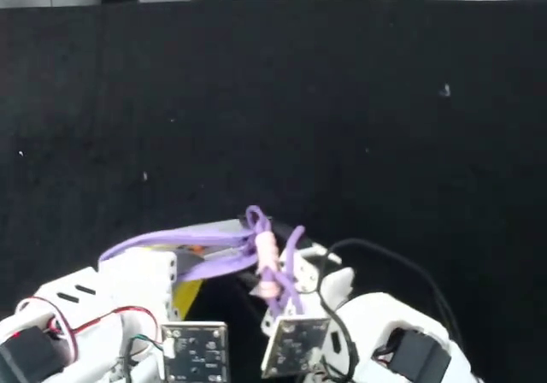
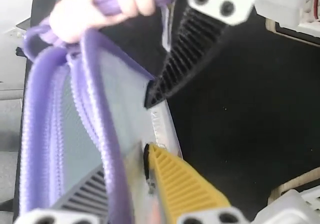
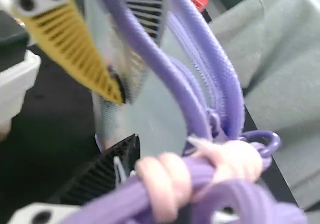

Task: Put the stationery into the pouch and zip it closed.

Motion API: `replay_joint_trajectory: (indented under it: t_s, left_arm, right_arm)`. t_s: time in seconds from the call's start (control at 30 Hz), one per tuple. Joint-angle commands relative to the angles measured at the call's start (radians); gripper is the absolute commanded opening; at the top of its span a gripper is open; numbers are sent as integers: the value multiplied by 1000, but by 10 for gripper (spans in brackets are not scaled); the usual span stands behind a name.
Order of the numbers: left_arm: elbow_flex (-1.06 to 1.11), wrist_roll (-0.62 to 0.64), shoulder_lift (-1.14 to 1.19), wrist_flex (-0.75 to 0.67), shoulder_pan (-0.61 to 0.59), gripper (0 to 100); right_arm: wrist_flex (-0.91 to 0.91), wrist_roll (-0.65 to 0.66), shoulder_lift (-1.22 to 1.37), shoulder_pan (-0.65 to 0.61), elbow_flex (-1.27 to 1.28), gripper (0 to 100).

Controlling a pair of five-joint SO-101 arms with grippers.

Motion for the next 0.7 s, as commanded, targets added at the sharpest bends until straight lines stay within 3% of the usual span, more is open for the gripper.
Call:
replay_joint_trajectory:
  t_s: [0.0, 0.43, 0.67]
  left_arm:
    - [50, 9, 9, -37, 27, 29]
    - [53, 8, 5, -29, 22, 30]
    - [42, 41, 3, -34, 21, 32]
  right_arm:
    - [-34, 15, -127, -146, 13, 126]
    - [-40, 21, -127, -184, 19, 11]
    - [-147, -23, -125, -46, 51, 11]
